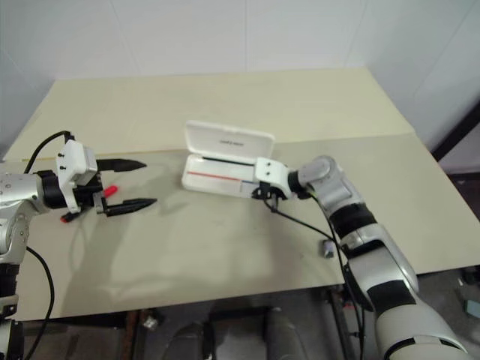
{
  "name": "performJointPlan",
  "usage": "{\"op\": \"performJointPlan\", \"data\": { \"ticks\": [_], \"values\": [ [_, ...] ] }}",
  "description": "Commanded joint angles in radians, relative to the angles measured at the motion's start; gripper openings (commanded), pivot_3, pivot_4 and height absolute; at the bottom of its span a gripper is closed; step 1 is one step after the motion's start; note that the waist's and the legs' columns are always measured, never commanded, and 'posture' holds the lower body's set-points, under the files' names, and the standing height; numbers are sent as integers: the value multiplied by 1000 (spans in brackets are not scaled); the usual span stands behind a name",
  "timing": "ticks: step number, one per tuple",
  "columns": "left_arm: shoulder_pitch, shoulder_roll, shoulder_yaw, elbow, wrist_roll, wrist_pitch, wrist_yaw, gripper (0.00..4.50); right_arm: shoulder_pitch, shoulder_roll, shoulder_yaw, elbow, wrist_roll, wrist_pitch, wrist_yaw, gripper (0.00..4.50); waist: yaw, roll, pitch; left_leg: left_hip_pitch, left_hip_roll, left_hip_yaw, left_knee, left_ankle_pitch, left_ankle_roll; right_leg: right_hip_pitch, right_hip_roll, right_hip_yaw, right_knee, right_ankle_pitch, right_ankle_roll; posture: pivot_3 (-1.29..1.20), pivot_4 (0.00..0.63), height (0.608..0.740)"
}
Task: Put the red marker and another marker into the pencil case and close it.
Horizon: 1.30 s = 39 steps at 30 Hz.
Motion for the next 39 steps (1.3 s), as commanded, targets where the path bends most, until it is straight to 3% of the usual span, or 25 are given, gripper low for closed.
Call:
{"op": "performJointPlan", "data": {
  "ticks": [1,9,18,23,29,33,39],
  "values": [
    [-21,7,25,-16,-18,-15,8,4500,-10,7,-20,-12,-1,-5,8,36,-3,0,0,0,0,0,0,0,0,0,0,0,0,0,0,0,150,740],
    [-34,-2,11,2,-12,-26,4,4500,40,-36,-43,-238,58,87,100,36,-14,0,0,0,0,0,-2,0,-1,0,0,0,0,0,3,0,150,740],
    [-38,1,1,38,-6,-45,-10,4500,279,-169,-75,-751,136,365,99,36,-6,0,0,0,0,-1,-2,-3,-3,-2,0,-1,3,-2,6,0,150,740],
    [-56,-12,-17,64,-2,-51,-15,4500,428,-235,-92,-953,171,470,66,36,-4,-1,1,0,0,-1,-2,-3,-3,-2,0,-1,2,-6,-1,0,150,740],
    [-76,-29,-46,68,-4,-44,-26,4500,505,-273,-83,-995,172,474,31,36,-4,-2,1,0,0,-1,0,-3,-3,-2,0,0,2,-6,-1,0,150,740],
    [-86,-30,-51,76,-1,-42,-30,4500,525,-316,-56,-959,150,347,65,36,-4,-2,1,0,0,-1,0,-3,-3,-2,0,0,1,-6,-1,0,150,740],
    [-73,-30,-46,60,-8,-39,-21,4500,428,-311,-31,-803,113,203,96,36,-6,-4,2,0,0,-1,0,-3,-2,-1,0,0,1,-6,-1,0,150,740]
  ]
}}
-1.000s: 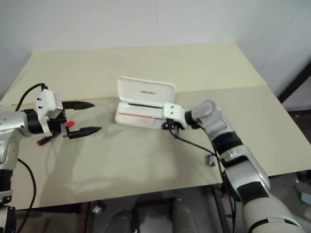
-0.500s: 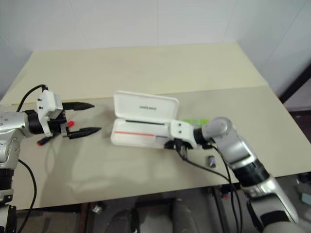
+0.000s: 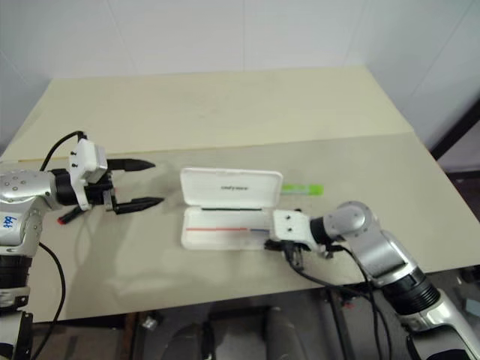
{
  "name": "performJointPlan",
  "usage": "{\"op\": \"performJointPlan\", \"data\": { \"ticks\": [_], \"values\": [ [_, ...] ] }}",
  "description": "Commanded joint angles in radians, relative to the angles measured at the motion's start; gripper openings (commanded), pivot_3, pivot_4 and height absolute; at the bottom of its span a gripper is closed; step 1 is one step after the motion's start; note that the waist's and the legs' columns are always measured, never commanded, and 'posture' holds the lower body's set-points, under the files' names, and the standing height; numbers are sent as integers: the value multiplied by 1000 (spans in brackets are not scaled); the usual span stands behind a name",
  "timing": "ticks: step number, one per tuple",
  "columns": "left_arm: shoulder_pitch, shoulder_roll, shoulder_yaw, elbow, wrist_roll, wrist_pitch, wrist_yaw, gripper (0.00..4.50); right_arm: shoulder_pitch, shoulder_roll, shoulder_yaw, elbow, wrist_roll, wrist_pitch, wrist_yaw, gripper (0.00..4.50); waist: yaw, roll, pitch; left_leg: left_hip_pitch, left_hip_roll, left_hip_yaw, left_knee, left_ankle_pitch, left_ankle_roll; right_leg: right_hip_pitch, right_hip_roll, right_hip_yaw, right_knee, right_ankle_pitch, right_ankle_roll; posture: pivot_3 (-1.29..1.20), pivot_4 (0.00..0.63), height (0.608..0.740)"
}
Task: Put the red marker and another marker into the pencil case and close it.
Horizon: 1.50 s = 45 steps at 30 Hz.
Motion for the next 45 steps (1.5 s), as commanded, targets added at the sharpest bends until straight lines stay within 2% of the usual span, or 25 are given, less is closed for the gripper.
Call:
{"op": "performJointPlan", "data": {
  "ticks": [1,12,13,16,30,33,39,45],
  "values": [
    [-3,4,19,-39,-12,-5,6,4500,-75,12,-6,69,-19,-45,6,36,-2,-1,1,0,0,0,1,0,0,0,0,0,0,0,0,0,150,740],
    [29,3,42,-67,-19,0,37,4500,-112,39,4,100,-9,-79,49,36,-4,-3,2,0,0,0,-1,0,0,0,0,0,0,0,0,0,150,740],
    [28,2,42,-66,-19,0,38,4500,-112,41,2,102,-8,-91,49,492,-3,-3,2,0,0,0,-1,0,0,0,0,0,0,0,0,0,150,740],
    [24,-2,40,-64,-18,-2,41,4500,-121,53,-10,118,-4,-132,42,1263,-4,-3,2,0,0,0,0,0,0,0,0,0,0,0,0,0,150,740],
    [15,2,45,-50,-13,-8,40,4500,-124,47,-125,54,192,-121,100,1263,-2,-3,2,0,0,0,0,0,0,0,0,0,1,0,0,0,150,740],
    [41,23,68,-53,-10,-8,44,4500,-137,55,-185,36,256,-83,71,2156,-2,-3,2,0,0,0,0,0,0,0,0,0,1,0,0,0,150,740],
    [116,130,123,68,53,-50,43,4500,-133,45,-298,-55,374,9,13,4375,-7,-2,2,0,1,0,-2,0,0,-1,0,0,1,0,-1,0,150,740],
    [80,250,99,285,152,-117,44,4500,-142,5,-383,-167,506,102,7,4479,-6,-3,2,0,1,0,-3,0,-1,-2,-1,0,-1,-1,-1,0,150,740]
  ]
}}
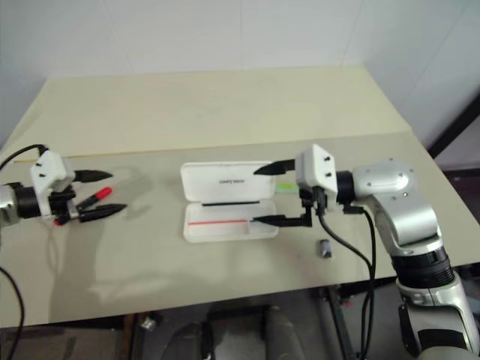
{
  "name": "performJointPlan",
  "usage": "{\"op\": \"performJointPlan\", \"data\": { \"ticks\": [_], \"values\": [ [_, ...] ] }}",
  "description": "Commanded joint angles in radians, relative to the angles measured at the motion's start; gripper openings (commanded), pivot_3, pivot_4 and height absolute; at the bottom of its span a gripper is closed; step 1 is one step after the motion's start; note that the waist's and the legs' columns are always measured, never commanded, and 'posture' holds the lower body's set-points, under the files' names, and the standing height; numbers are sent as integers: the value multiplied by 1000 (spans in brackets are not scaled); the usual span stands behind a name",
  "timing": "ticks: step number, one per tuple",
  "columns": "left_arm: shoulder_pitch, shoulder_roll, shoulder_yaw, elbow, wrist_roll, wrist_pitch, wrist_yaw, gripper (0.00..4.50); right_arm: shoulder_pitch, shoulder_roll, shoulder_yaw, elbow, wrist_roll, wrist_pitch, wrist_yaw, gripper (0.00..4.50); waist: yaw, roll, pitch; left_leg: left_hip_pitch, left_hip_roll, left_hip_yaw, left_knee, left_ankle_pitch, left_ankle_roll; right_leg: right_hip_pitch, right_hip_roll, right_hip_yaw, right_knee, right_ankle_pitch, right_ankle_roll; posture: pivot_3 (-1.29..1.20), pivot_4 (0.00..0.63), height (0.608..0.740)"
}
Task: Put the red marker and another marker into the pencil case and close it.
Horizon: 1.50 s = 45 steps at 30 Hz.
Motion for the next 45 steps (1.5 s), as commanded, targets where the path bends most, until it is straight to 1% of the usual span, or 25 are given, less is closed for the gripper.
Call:
{"op": "performJointPlan", "data": {
  "ticks": [1,5,10,12,14,18,21,24,28,31,32,34,35,40,43,45],
  "values": [
    [-69,66,-15,104,72,-41,10,4500,-30,-30,-68,-97,102,65,-16,4479,4,0,0,0,0,0,-1,0,0,0,0,0,0,0,0,0,150,740],
    [-179,86,-109,228,174,-45,13,4500,-29,-44,-85,-139,140,123,-60,4479,21,0,0,0,0,1,-5,0,0,-1,0,0,-3,0,0,0,150,740],
    [-278,55,-202,329,254,-57,1,4500,19,-50,-73,-148,90,89,-94,4479,32,-1,-1,-2,0,3,-10,0,0,-4,0,0,-5,-1,-1,0,150,740],
    [-323,34,-256,363,301,-46,4,4500,33,-45,-77,-157,84,91,-121,4479,40,-1,-1,-6,0,5,-9,-1,-1,-10,0,-1,0,1,2,0,150,740],
    [-373,18,-297,410,348,-23,23,4500,49,-52,-87,-168,78,93,-143,4479,47,-1,-1,-6,0,5,-9,-1,-1,-12,1,-1,2,4,7,0,150,740],
    [-433,8,-352,504,427,-16,59,4500,78,-61,-99,-188,76,94,-176,4479,48,-2,-1,-6,1,4,-9,-1,-2,-13,3,-1,2,4,8,0,150,740],
    [-457,12,-389,539,472,-12,66,4500,94,-66,-105,-199,79,94,-199,4479,48,-2,-1,-5,1,5,-8,-1,-2,-12,3,-1,3,4,8,0,150,740],
    [-473,10,-401,557,487,-1,65,3917,105,-70,-111,-202,76,91,-216,4500,46,-2,-1,-4,1,5,-7,0,-2,-12,3,-1,5,3,6,0,150,740],
    [-483,6,-399,571,486,13,60,2717,112,-76,-117,-204,74,87,-227,4500,45,-2,-1,-2,1,4,-7,0,-2,-11,3,0,7,1,1,0,150,740],
    [-482,4,-394,575,486,12,62,1697,111,-79,-118,-201,74,86,-230,4500,45,-2,-1,-1,1,4,-6,0,-2,-11,3,0,10,0,1,0,150,740],
    [-479,4,-393,575,486,12,60,1279,110,-79,-117,-201,73,86,-231,4500,45,-2,-1,-1,1,4,-5,0,-2,-11,3,0,10,0,1,0,150,740],
    [-467,2,-388,573,475,20,48,688,107,-80,-115,-199,72,86,-233,4500,45,-2,-1,-1,1,4,-5,0,-2,-11,3,0,11,0,1,0,150,740],
    [-463,1,-385,572,471,25,44,567,106,-81,-114,-198,71,86,-233,4500,45,-2,-1,-1,1,4,-4,0,-2,-11,3,0,11,0,1,0,150,740],
    [-412,-10,-365,521,432,27,-4,567,100,-85,-111,-183,63,82,-232,4500,45,-2,-1,-1,1,4,-4,0,-2,-11,3,1,11,0,1,0,150,740],
    [-378,-14,-334,420,393,-16,-38,567,98,-89,-109,-166,54,77,-227,4500,49,-2,-1,-1,1,4,-4,0,-2,-11,3,1,11,0,1,0,150,740],
    [-352,-19,-302,325,335,-68,-87,567,100,-93,-110,-152,47,74,-224,4500,53,-2,-1,-1,1,5,-4,0,-2,-11,2,1,11,0,1,0,150,740]
  ]
}}
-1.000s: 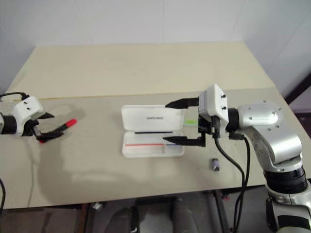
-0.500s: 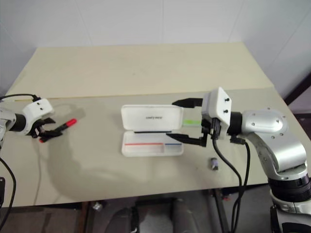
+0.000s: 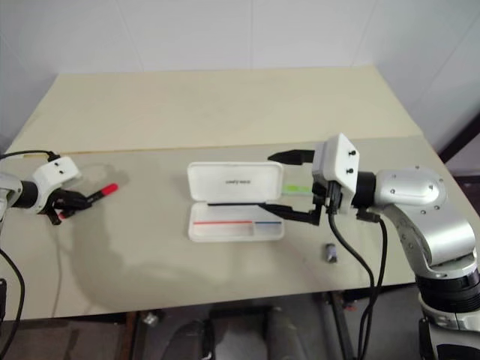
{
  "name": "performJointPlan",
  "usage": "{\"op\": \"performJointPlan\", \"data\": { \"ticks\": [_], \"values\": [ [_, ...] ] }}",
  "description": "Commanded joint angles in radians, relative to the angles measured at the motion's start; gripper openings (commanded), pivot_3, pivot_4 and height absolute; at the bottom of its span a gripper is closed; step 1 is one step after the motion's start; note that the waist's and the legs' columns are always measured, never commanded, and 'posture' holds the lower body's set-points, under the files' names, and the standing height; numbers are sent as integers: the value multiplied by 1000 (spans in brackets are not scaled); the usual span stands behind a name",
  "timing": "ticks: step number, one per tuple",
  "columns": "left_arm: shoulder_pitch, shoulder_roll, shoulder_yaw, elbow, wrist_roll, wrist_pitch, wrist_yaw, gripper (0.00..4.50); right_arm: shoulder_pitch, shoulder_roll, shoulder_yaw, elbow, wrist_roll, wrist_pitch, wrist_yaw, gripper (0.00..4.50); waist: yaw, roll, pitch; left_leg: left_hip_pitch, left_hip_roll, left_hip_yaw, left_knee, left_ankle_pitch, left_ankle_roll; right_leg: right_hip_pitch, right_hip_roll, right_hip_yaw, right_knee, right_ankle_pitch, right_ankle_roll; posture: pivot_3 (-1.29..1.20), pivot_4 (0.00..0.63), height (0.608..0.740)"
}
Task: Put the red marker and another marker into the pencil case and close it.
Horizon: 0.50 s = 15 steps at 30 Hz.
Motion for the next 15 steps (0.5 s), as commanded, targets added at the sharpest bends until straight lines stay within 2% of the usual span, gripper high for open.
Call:
{"op": "performJointPlan", "data": {
  "ticks": [1,7,12,15],
  "values": [
    [46,-11,58,-175,-123,-78,-116,567,-7,-23,-28,13,-13,-22,4,4500,5,0,0,-1,0,0,0,0,0,0,0,0,0,0,0,0,150,740],
    [97,6,87,-409,-226,-55,-216,567,29,-45,-57,70,-36,-48,14,4500,2,-1,0,-3,0,-1,8,-1,1,1,0,0,1,0,-1,0,150,740],
    [86,-31,62,-554,-280,15,-246,567,78,-70,-81,87,-55,-74,17,4500,-1,-1,0,-2,0,-1,9,-1,1,1,0,1,2,0,0,0,150,740],
    [38,-97,21,-617,-292,52,-253,567,139,-89,-117,84,-66,-77,8,4500,3,-1,0,-1,0,-1,9,-1,1,2,1,2,3,0,0,0,150,740]
  ]
}}
